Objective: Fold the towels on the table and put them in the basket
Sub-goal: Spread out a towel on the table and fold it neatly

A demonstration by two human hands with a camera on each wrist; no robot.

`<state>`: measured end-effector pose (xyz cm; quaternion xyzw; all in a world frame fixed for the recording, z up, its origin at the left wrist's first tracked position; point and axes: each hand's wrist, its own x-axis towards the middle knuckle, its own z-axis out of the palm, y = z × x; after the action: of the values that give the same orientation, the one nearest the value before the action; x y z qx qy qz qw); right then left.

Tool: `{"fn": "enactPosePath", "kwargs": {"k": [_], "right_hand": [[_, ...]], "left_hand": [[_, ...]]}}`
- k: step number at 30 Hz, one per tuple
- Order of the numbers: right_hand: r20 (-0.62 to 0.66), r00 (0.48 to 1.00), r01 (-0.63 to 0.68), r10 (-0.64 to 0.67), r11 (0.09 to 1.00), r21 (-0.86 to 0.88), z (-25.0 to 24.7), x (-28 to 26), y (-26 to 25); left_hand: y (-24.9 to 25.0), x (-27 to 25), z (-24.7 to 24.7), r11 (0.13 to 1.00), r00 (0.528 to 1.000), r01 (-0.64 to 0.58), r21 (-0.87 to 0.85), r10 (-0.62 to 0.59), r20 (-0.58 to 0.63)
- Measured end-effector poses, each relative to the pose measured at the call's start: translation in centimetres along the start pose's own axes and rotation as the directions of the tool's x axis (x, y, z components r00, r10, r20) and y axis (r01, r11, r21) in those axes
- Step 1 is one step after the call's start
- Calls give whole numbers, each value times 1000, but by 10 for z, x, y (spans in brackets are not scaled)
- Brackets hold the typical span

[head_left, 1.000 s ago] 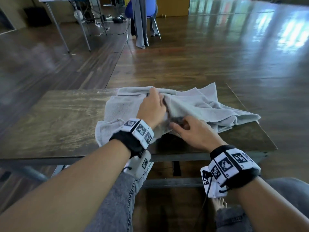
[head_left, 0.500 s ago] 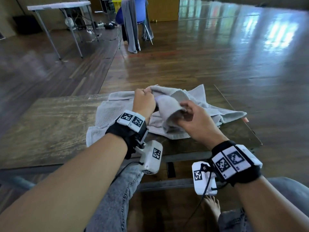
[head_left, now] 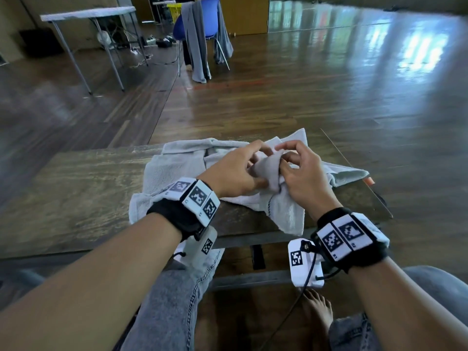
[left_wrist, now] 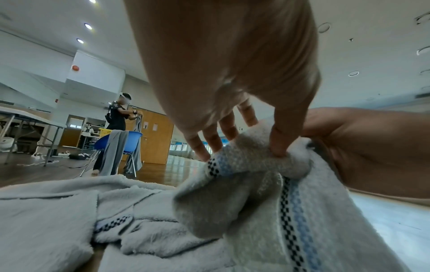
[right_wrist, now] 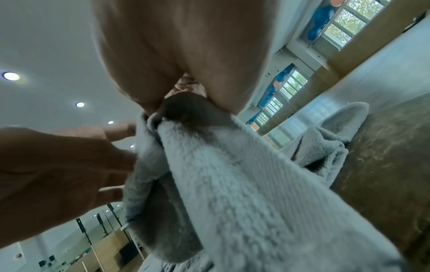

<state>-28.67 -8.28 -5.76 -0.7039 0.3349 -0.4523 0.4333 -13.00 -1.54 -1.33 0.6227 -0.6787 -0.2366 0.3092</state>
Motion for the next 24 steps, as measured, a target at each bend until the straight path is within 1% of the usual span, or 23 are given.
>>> {"fn": "enactPosePath", "kwargs": {"k": [2,5,7,10,12,14,15,17,18,19,20,21,22,23,24], "right_hand": [[3,1000,11,-11,1000,4,1,-1,-1],[49,998,33,-36,998,56,1,-2,-4],[101,995,17,-19,1000,14,-3,-3,-7],[173,985,36,-15,992,-119,-10,-5,-6],[133,991,35,-9,980,-194,-17,-3,-4],[38,999,2,7,968,-253,-24,0,-2],[-22,1000,-24,19,959,-281,-28,2,-2],[-142,987,-111,73,954,-278,-35,7,0],[-183,977,-152,109,957,-246,-39,9,2],[-207,968,-185,140,958,-217,-41,10,3],[-212,964,-204,160,957,-207,-42,10,3],[-198,966,-206,163,954,-217,-41,9,2],[-169,974,-192,154,952,-240,-38,8,0],[-123,982,-171,143,949,-264,-33,5,-2],[-63,990,-141,129,950,-280,-29,2,-5]], "left_hand": [[-3,2,-2,997,992,-3,79,13,-123],[-6,4,-4,999,965,-18,45,29,-261],[-7,4,-6,999,950,-32,32,41,-309],[-9,4,-10,999,945,-45,11,46,-325],[-11,2,-15,995,947,-40,-92,8,-322],[-18,1,-21,974,942,-14,-225,-62,-329],[-22,0,-25,956,929,2,-294,-110,-352],[-32,0,-33,899,875,20,-438,-227,-427],[-37,1,-36,889,833,43,-456,-284,-476],[-40,1,-37,905,782,98,-415,-328,-530],[-42,1,-36,927,735,167,-336,-344,-585],[-41,0,-34,945,715,206,-253,-322,-621],[-38,-2,-29,969,742,180,-171,-248,-623],[-33,-5,-23,989,799,96,-111,-143,-584],[-25,-9,-15,997,861,8,-76,-46,-507]]}}
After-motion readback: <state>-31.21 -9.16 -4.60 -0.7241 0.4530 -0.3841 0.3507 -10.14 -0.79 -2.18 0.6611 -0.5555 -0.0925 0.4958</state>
